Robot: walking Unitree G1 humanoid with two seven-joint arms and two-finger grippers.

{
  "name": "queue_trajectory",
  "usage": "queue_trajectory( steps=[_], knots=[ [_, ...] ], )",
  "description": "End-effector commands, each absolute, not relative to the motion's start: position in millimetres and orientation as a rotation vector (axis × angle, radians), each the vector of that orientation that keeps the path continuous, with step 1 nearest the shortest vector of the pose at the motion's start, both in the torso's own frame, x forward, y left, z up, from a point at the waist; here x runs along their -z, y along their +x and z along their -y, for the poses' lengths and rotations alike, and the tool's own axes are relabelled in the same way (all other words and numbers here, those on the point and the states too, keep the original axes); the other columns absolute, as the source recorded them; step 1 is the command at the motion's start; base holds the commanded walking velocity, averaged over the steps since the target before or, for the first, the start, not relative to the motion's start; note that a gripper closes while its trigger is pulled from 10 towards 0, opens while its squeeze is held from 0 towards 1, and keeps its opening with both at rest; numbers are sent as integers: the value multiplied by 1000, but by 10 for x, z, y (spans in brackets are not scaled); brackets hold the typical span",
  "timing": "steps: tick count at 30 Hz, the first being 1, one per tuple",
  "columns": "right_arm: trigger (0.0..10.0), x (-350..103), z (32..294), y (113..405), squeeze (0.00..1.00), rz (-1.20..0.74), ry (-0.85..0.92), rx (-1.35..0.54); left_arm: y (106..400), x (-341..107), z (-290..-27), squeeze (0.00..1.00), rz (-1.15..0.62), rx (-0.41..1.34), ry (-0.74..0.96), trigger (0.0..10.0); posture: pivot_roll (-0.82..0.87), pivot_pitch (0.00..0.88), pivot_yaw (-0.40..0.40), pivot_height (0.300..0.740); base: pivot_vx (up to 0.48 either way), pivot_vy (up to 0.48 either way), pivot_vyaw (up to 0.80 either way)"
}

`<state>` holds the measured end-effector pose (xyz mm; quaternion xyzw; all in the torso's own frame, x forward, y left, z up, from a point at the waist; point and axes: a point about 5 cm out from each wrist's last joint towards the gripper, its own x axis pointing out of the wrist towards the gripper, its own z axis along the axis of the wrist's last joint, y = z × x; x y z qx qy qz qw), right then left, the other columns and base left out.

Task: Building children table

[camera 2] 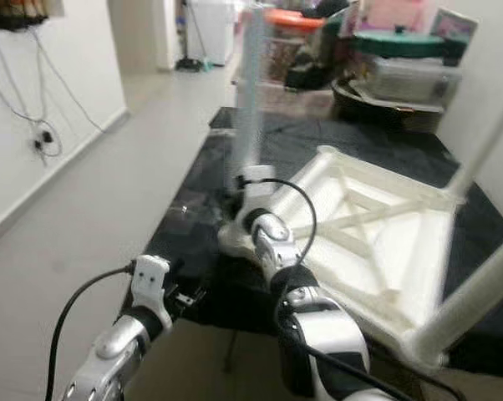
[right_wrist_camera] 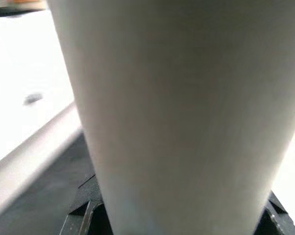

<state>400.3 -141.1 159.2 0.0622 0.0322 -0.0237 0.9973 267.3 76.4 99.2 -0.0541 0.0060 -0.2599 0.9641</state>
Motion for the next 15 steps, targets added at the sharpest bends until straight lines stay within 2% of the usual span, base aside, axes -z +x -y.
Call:
queue_trajectory(
  steps=[1,2,7,8,9,10,11,12,13,14,15],
  knots=[
    [0,-1318,1875,3832,0,-137,206,445,2676,-970,-756,0,-21,532,-100,10000,131,0,-79,740,0,0,0],
    [0,-1275,1899,3775,0,-127,214,510,2679,-971,-756,0,-21,533,-99,10000,129,0,-79,740,0,0,0],
    [0,-1253,1803,3747,0,-109,231,479,2681,-973,-758,0,-20,532,-99,10000,127,0,-77,740,0,0,0],
    [10000,-1255,1724,3754,0,-95,237,426,2681,-974,-759,0,-19,532,-99,10000,125,0,-78,740,0,0,0],
    [10000,-1265,1656,3761,0,-75,249,371,2681,-974,-758,0,-19,532,-99,10000,125,0,-76,740,0,0,0],
    [10000,-1302,1548,3782,1000,-40,256,291,2681,-976,-758,0,-18,531,-100,10000,127,0,-79,740,0,0,0],
    [10000,-1330,1480,3794,1000,-15,258,243,2680,-977,-757,0,-18,531,-100,10000,127,0,-79,740,0,0,0],
    [10000,-1377,1415,3811,906,15,247,188,2679,-975,-756,0,-18,531,-101,10000,126,0,-76,740,0,0,0],
    [10000,-1406,1378,3821,906,32,237,156,2678,-974,-756,0,-18,532,-102,10000,126,0,-76,740,0,0,0],
    [10000,-1435,1347,3834,0,45,255,110,2679,-976,-754,0,-18,531,-103,10000,129,0,-82,740,0,0,0],
    [10000,-1435,1347,3834,0,45,255,110,2679,-976,-754,0,-18,531,-103,10000,129,0,-82,740,0,0,0]
  ],
)
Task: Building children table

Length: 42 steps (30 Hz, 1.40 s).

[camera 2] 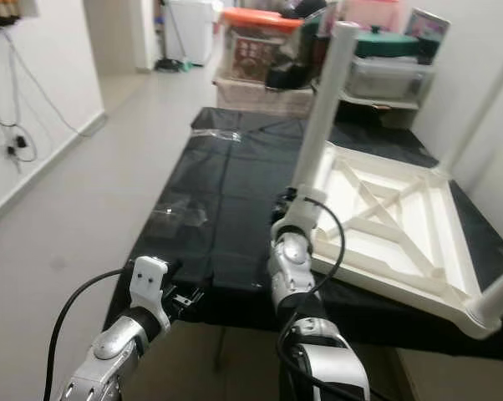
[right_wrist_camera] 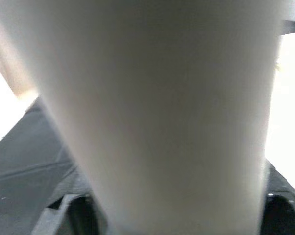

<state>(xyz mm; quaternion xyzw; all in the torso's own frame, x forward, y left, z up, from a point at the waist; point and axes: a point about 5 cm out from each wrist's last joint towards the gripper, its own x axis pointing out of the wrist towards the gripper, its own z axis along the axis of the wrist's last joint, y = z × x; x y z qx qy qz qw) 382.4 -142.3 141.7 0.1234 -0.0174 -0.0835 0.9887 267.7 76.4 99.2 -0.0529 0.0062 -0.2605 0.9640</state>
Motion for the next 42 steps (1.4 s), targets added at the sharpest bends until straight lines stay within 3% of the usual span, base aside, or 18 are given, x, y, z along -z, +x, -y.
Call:
queue_trajectory(
  steps=[1,3,5,8,11,13,14,15,17,24,25,26,35,36,37,39,40,42],
  knots=[
    [10000,-1463,1329,3848,0,58,277,63,2680,-978,-753,0,-17,531,-103,10000,129,0,-82,740,0,0,0],
    [10000,-1500,1308,3860,0,70,272,-17,2682,-980,-754,0,-17,530,-105,10000,127,0,-84,740,0,0,0],
    [10000,-1499,1292,3877,0,29,284,-228,2685,-983,-754,0,-16,528,-107,10000,125,0,-83,740,0,0,0],
    [10000,-1497,1281,3872,0,14,280,-324,2686,-984,-753,0,-15,528,-107,10000,125,0,-83,740,0,0,0],
    [10000,-1539,1209,3830,0,-49,259,-677,2689,-988,-746,0,-14,528,-108,10000,130,0,-85,740,0,0,0],
    [10000,-1539,1209,3830,0,-49,259,-677,2689,-988,-746,0,-14,528,-108,10000,130,0,-85,740,0,0,0],
    [10000,-1571,1158,3802,0,-66,235,-818,2690,-990,-744,0,-13,528,-108,10000,132,0,-89,740,0,0,0],
    [10000,-1571,1158,3802,0,-66,235,-818,2690,-990,-744,0,-13,528,-108,10000,132,0,-89,740,0,0,0],
    [10000,-1596,1012,3725,0,-115,139,-1075,2690,-993,-739,0,-12,529,-108,10000,134,0,-90,740,0,0,0],
    [10000,-1618,864,3698,0,-148,55,-1206,2690,-996,-732,0,-11,528,-107,10000,138,0,-94,740,0,0,0],
    [4510,-1638,802,3723,0,-142,42,-1178,2687,-998,-731,0,-11,527,-106,10000,152,0,-103,740,0,0,0],
    [0,-1661,755,3754,0,-127,36,-1128,2684,-998,-732,0,-11,526,-106,10000,152,0,-100,740,0,0,0],
    [0,-1675,924,3962,0,-90,54,-603,2680,-1003,-738,0,-11,525,-107,10000,145,0,-94,740,0,0,0],
    [0,-1627,1142,4008,0,-104,57,-364,2682,-1003,-742,0,-12,526,-107,10000,139,0,-88,740,0,0,0],
    [0,-1627,1142,4008,0,-104,57,-364,2682,-1003,-742,0,-12,526,-107,10000,139,0,-88,740,0,0,0],
    [0,-1485,1653,3972,0,-125,108,134,2688,-1005,-748,0,-13,528,-107,10000,132,0,-83,740,0,0,0],
    [0,-1485,1653,3972,0,-125,108,134,2688,-1005,-748,0,-13,528,-107,10000,132,0,-83,740,0,0,0],
    [0,-1350,1974,3814,0,-113,154,468,2695,-1006,-752,0,-13,529,-105,10000,132,0,-78,740,0,0,0]
  ],
)
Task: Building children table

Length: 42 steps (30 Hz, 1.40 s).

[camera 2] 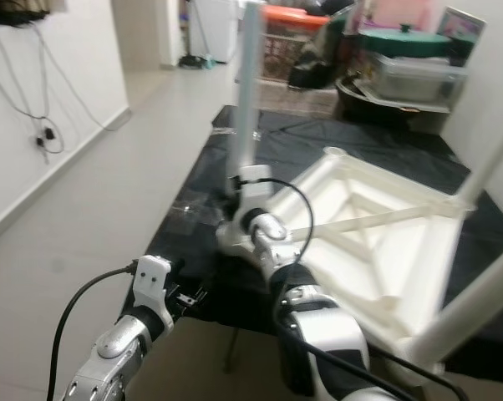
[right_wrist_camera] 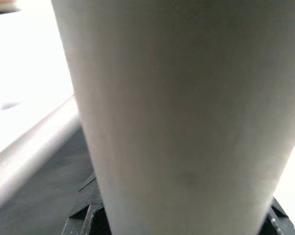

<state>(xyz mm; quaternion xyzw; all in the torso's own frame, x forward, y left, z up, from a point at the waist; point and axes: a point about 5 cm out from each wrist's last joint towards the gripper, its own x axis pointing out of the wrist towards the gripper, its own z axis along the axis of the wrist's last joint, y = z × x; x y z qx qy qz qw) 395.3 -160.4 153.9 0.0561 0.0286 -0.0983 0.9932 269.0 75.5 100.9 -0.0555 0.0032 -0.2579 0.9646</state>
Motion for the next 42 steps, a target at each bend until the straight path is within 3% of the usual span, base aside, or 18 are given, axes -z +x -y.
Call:
queue_trajectory(
  steps=[1,4,7,8,9,10,13,14,19,20,24,27,32,41,42],
  knots=[
    [0,-1350,1974,3814,0,-113,154,468,2695,-1006,-752,0,-13,529,-105,10000,132,0,-78,740,0,0,0],
    [0,-1284,2027,3717,0,-100,176,583,2700,-1007,-756,0,-13,529,-105,10000,124,0,-74,740,0,0,0],
    [0,-1265,1970,3705,0,-97,187,570,2703,-1008,-756,0,-13,529,-104,10000,122,0,-73,740,0,0,0],
    [10000,-1271,1845,3726,0,-81,211,504,2705,-1008,-757,0,-13,529,-104,10000,119,0,-69,740,0,0,0],
    [10000,-1271,1845,3726,0,-81,211,504,2705,-1008,-757,0,-13,529,-104,10000,119,0,-69,740,0,0,0],
    [10000,-1308,1698,3760,1000,-45,226,397,2707,-1008,-756,0,-13,529,-104,10000,121,0,-69,740,0,0,0],
    [10000,-1436,1483,3819,1000,36,201,230,2709,-1010,-756,0,-13,529,-104,10000,124,0,-70,740,0,0,0],
    [10000,-1485,1439,3832,675,64,190,192,2708,-1009,-756,0,-13,529,-104,10000,125,0,-70,740,0,0,0],
    [10000,-1523,1413,3831,675,84,181,184,2708,-1008,-757,0,-13,528,-104,10000,125,0,-70,740,0,0,0],
    [10000,-1578,1420,3861,0,107,195,102,2710,-1011,-758,0,-12,527,-105,10000,125,0,-74,740,0,0,0],
    [10000,-1672,1446,3925,0,66,173,-340,2718,-1014,-756,0,-10,528,-105,10000,125,0,-70,740,0,0,0],
    [10000,-1663,1437,3921,0,49,164,-391,2719,-1014,-756,0,-10,529,-105,10000,125,0,-70,740,0,0,0],
    [10000,-1641,1248,3866,0,-49,69,-746,2670,-1127,-752,0,85,557,-122,10000,131,0,-74,740,0,0,0],
    [10000,-1573,1041,3847,0,-129,-24,-843,2593,-1199,-696,0,156,608,-77,10000,138,0,-81,740,0,0,0],
    [0,-1537,964,3837,0,-145,-23,-850,2586,-1209,-693,0,165,605,-74,10000,140,0,-83,740,0,0,0]
  ],
)
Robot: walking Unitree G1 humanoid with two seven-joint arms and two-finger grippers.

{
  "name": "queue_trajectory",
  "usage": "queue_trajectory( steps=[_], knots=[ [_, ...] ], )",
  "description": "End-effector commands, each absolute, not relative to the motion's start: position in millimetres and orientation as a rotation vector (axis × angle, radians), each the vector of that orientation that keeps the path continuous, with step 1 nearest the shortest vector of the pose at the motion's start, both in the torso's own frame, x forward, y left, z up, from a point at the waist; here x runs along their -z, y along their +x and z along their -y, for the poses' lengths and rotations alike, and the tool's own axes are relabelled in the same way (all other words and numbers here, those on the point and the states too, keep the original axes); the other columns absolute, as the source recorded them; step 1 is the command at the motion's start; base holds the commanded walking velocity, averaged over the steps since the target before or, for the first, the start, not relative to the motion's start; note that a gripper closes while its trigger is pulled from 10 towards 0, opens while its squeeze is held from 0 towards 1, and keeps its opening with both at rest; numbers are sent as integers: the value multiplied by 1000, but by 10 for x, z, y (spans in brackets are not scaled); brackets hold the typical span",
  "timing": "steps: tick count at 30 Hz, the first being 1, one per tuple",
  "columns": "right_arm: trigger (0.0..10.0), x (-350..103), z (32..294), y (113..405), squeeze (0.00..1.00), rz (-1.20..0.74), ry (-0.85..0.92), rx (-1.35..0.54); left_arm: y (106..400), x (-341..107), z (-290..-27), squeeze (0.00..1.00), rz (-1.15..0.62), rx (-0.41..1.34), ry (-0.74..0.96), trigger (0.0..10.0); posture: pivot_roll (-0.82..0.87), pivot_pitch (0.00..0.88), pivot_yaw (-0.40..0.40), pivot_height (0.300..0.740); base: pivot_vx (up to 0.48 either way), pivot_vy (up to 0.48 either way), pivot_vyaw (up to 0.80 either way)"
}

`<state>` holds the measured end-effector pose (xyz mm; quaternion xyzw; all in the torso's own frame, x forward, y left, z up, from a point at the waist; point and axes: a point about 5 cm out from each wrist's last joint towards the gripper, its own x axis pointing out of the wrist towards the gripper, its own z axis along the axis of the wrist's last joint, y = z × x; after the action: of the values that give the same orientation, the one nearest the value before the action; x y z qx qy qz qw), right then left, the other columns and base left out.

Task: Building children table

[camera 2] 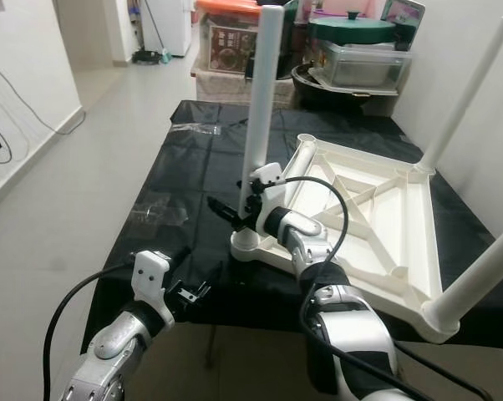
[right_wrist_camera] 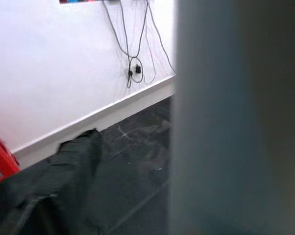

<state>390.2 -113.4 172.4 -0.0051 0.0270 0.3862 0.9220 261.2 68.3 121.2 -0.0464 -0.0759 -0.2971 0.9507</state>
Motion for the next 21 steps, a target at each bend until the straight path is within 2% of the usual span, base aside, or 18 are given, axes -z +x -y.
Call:
queue_trajectory(
  steps=[1,7,9,10,11,13,14,16,21],
  knots=[
    [0,-1537,964,3837,0,-145,-23,-850,2586,-1209,-693,0,165,605,-74,10000,140,0,-83,740,0,0,0],
    [0,-1503,937,3829,0,-154,6,-838,2584,-1218,-692,0,171,604,-72,10000,136,0,-83,740,0,0,0],
    [0,-1483,965,3849,0,-159,4,-763,2584,-1219,-691,0,171,603,-71,10000,134,0,-82,740,0,0,0],
    [0,-1454,1177,3940,0,-175,28,-431,2591,-1213,-691,0,165,601,-71,10000,124,0,-77,740,0,0,0],
    [0,-1454,1177,3940,0,-175,28,-431,2591,-1213,-691,0,165,601,-71,10000,124,0,-77,740,0,0,0],
    [0,-1378,1610,3954,0,-201,92,112,2605,-1196,-687,0,151,598,-73,10000,125,0,-80,740,0,0,0],
    [0,-1329,1751,3908,0,-205,125,297,2605,-1185,-686,0,146,598,-73,10000,123,0,-77,740,0,0,0],
    [0,-1329,1751,3908,0,-205,125,297,2605,-1185,-686,0,146,598,-73,10000,123,0,-77,740,0,0,0],
    [0,-1223,1824,3769,0,-181,223,557,2589,-1153,-685,0,139,598,-69,10000,124,0,-87,740,0,0,0]
  ],
)
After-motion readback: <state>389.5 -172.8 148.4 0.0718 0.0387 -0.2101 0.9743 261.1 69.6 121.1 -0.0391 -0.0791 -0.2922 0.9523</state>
